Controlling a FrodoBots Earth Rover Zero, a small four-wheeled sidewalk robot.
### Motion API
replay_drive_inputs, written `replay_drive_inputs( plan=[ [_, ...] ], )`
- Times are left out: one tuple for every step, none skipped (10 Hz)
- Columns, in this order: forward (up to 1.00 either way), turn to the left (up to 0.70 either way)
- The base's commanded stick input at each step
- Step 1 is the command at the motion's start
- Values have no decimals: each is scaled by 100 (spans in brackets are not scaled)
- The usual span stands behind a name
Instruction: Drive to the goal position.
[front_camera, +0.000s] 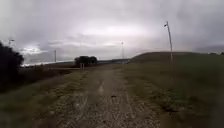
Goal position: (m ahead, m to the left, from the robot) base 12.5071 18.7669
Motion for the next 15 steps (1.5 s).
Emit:
replay_drive_inputs(
  plan=[
    [70, 0],
    [70, 0],
    [70, 0],
    [70, 0],
    [70, 0],
    [70, 0],
    [70, 0],
    [70, 0],
    [70, 0],
    [70, 0],
    [70, 0],
    [70, 0],
    [70, 0],
    [70, 0],
    [70, 3]
  ],
)
